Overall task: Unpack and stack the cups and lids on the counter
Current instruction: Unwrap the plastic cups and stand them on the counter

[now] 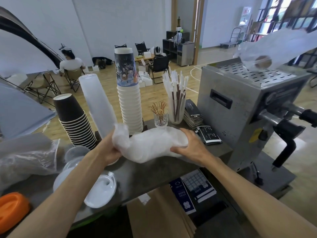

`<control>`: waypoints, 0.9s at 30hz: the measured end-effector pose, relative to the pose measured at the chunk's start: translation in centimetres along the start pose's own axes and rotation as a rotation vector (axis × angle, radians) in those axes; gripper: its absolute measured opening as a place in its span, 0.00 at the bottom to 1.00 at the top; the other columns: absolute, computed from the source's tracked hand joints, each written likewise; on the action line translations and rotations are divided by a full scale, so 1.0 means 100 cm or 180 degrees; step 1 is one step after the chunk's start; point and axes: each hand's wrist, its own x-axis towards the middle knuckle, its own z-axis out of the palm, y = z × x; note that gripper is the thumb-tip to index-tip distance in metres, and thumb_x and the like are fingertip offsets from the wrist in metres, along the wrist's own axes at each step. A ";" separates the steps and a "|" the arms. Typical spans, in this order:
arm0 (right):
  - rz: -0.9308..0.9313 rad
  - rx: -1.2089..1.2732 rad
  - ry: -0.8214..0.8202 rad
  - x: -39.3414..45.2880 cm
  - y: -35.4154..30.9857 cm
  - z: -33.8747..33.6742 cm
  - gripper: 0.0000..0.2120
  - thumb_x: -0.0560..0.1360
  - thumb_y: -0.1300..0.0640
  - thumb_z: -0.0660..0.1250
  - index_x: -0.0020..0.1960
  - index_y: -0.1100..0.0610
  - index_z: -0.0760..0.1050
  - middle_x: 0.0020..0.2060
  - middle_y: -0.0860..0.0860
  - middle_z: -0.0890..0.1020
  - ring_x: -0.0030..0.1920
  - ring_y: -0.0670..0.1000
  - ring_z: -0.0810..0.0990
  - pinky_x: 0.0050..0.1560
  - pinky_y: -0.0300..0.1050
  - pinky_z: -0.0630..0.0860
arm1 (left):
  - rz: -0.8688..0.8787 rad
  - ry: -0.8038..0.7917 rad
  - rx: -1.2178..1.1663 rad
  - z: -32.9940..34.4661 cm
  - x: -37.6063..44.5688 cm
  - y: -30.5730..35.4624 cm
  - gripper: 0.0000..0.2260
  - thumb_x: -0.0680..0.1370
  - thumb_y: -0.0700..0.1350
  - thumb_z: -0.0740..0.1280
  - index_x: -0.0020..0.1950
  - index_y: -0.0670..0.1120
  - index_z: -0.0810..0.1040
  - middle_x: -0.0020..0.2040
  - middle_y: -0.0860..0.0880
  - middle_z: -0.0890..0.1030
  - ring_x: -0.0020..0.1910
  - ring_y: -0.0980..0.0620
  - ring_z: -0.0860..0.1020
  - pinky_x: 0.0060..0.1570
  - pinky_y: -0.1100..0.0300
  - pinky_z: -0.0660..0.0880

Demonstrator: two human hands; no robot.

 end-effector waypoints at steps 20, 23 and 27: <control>0.0217 -0.0108 -0.0070 0.000 0.022 -0.005 0.55 0.67 0.35 0.77 0.82 0.45 0.49 0.82 0.52 0.56 0.80 0.56 0.56 0.77 0.64 0.58 | -0.0259 0.0436 0.7023 0.033 -0.011 -0.022 0.14 0.77 0.47 0.68 0.61 0.43 0.77 0.46 0.48 0.79 0.46 0.48 0.79 0.44 0.58 0.71; 0.0336 -0.0053 -0.0063 -0.003 0.031 -0.006 0.59 0.63 0.32 0.77 0.82 0.45 0.48 0.81 0.51 0.56 0.80 0.57 0.57 0.76 0.66 0.60 | 0.0777 0.1427 0.6623 0.028 -0.012 -0.022 0.08 0.77 0.47 0.64 0.52 0.47 0.79 0.49 0.46 0.84 0.48 0.42 0.82 0.43 0.55 0.72; 0.0405 0.0034 -0.0051 -0.004 0.040 -0.006 0.63 0.61 0.31 0.77 0.83 0.48 0.46 0.81 0.52 0.57 0.79 0.56 0.58 0.75 0.65 0.62 | 0.1279 0.1314 0.3625 0.029 -0.012 -0.020 0.10 0.79 0.42 0.60 0.50 0.44 0.81 0.42 0.46 0.83 0.41 0.47 0.80 0.36 0.64 0.76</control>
